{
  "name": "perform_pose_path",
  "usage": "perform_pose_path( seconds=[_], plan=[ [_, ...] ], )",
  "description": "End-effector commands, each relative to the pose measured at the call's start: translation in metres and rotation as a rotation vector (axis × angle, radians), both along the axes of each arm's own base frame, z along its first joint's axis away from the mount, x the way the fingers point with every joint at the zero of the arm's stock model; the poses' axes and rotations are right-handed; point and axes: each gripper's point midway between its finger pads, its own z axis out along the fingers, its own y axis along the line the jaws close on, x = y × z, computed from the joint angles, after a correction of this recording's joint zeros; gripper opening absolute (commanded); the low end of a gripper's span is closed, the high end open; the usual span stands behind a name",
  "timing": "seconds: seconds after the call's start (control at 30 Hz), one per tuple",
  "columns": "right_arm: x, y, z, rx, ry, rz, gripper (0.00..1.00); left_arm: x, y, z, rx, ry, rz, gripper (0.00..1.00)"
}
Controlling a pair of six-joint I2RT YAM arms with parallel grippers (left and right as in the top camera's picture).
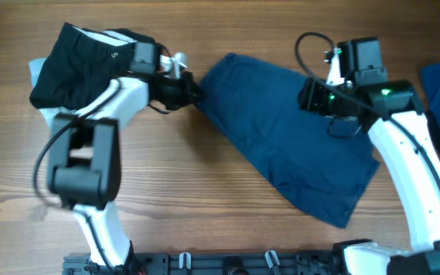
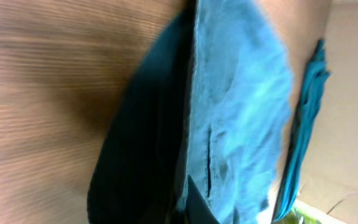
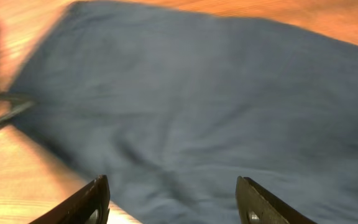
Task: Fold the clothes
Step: 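Lift the shorts with both grippers and fold them toward the left stack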
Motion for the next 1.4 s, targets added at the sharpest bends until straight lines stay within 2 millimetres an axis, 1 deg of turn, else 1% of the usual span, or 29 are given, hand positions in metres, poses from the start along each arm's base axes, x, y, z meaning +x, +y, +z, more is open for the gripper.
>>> perform_pose_path(
  seconds=[0.0, 0.07, 0.1, 0.13, 0.2, 0.23, 0.3, 0.33, 0.37, 0.47, 0.53, 0.57, 0.67, 0.7, 0.77, 0.8, 0.83, 0.87, 0.9, 0.97, 1.03, 1.07, 1.1, 1.17, 1.2, 1.23, 1.27, 1.3, 1.37],
  plan=[
    [0.005, -0.006, -0.037, 0.04, 0.123, -0.024, 0.6, 0.007, 0.044, 0.093, 0.08, -0.241, 0.061, 0.04],
    [0.003, 0.019, -0.056, 0.146, 0.196, 0.068, 0.4, -0.005, 0.05, 0.122, 0.136, -0.311, 0.062, 0.04],
    [0.003, 0.032, -0.069, 0.193, 0.237, 0.094, 0.28, -0.013, 0.049, 0.133, 0.175, -0.34, 0.056, 0.04],
    [0.005, 0.046, -0.083, 0.237, 0.274, 0.124, 0.21, -0.022, 0.046, 0.14, 0.226, -0.353, 0.058, 0.04],
    [0.007, 0.073, -0.104, 0.305, 0.314, 0.185, 0.12, -0.037, 0.036, 0.144, 0.293, -0.372, 0.018, 0.04],
    [0.008, 0.081, -0.112, 0.314, 0.33, 0.196, 0.06, -0.044, 0.029, 0.144, 0.31, -0.369, -0.001, 0.04],
    [0.009, 0.084, -0.125, 0.317, 0.362, 0.163, 0.04, -0.057, 0.014, 0.141, 0.317, -0.365, -0.069, 0.04],
    [0.015, 0.078, -0.132, 0.322, 0.372, 0.097, 0.04, -0.073, -0.009, 0.139, 0.302, -0.372, -0.166, 0.04],
    [0.022, 0.069, -0.133, 0.314, 0.357, 0.053, 0.05, -0.085, -0.027, 0.139, 0.292, -0.391, -0.244, 0.04],
    [0.038, 0.029, -0.13, 0.289, 0.309, -0.059, 0.05, -0.123, -0.081, 0.139, 0.277, -0.476, -0.465, 0.04],
    [0.043, -0.008, -0.129, 0.297, 0.297, -0.148, 0.07, -0.154, -0.118, 0.139, 0.273, -0.567, -0.635, 0.04],
    [0.042, -0.023, -0.129, 0.303, 0.299, -0.186, 0.07, -0.161, -0.127, 0.138, 0.291, -0.592, -0.669, 0.04],
    [0.039, -0.05, -0.13, 0.307, 0.304, -0.233, 0.1, -0.177, -0.149, 0.123, 0.373, -0.63, -0.73, 0.04],
    [0.037, -0.056, -0.13, 0.306, 0.309, -0.24, 0.11, -0.181, -0.159, 0.116, 0.371, -0.632, -0.755, 0.04],
    [0.035, -0.06, -0.13, 0.302, 0.31, -0.226, 0.14, -0.187, -0.179, 0.103, 0.336, -0.617, -0.79, 0.06],
    [0.033, -0.06, -0.13, 0.298, 0.312, -0.211, 0.15, -0.186, -0.188, 0.093, 0.329, -0.594, -0.782, 0.25],
    [0.032, -0.059, -0.131, 0.295, 0.316, -0.2, 0.16, -0.186, -0.195, 0.082, 0.324, -0.568, -0.774, 0.58],
    [0.03, -0.059, -0.131, 0.291, 0.319, -0.186, 0.17, -0.186, -0.201, 0.071, 0.321, -0.541, -0.769, 0.74],
    [0.029, -0.057, -0.13, 0.292, 0.316, -0.158, 0.18, -0.186, -0.204, 0.064, 0.318, -0.52, -0.764, 0.81],
    [0.03, -0.052, -0.128, 0.312, 0.302, -0.101, 0.21, -0.182, -0.202, 0.067, 0.314, -0.503, -0.734, 0.92],
    [0.031, -0.037, -0.12, 0.383, 0.27, -0.003, 0.24, -0.172, -0.196, 0.089, 0.302, -0.496, -0.673, 0.95],
    [0.031, -0.017, -0.109, 0.469, 0.225, 0.118, 0.29, -0.162, -0.184, 0.112, 0.302, -0.497, -0.631, 1.0],
    [0.03, -0.008, -0.103, 0.505, 0.205, 0.174, 0.31, -0.155, -0.173, 0.122, 0.317, -0.492, -0.6, 1.0],
    [0.027, 0.014, -0.09, 0.582, 0.154, 0.304, 0.33, -0.14, -0.145, 0.132, 0.366, -0.438, -0.505, 1.0],
    [0.023, 0.028, -0.082, 0.621, 0.136, 0.37, 0.33, -0.134, -0.128, 0.131, 0.387, -0.394, -0.458, 1.0],
    [0.015, 0.042, -0.079, 0.64, 0.139, 0.435, 0.33, -0.127, -0.101, 0.125, 0.41, -0.294, -0.381, 1.0],
    [0.007, 0.053, -0.08, 0.629, 0.161, 0.479, 0.33, -0.124, -0.075, 0.115, 0.423, -0.183, -0.321, 1.0],
    [0.001, 0.063, -0.081, 0.623, 0.176, 0.515, 0.33, -0.124, -0.059, 0.108, 0.423, -0.106, -0.289, 1.0],
    [-0.009, 0.079, -0.085, 0.591, 0.212, 0.568, 0.33, -0.124, -0.039, 0.097, 0.393, 0.014, -0.256, 1.0]
  ],
)
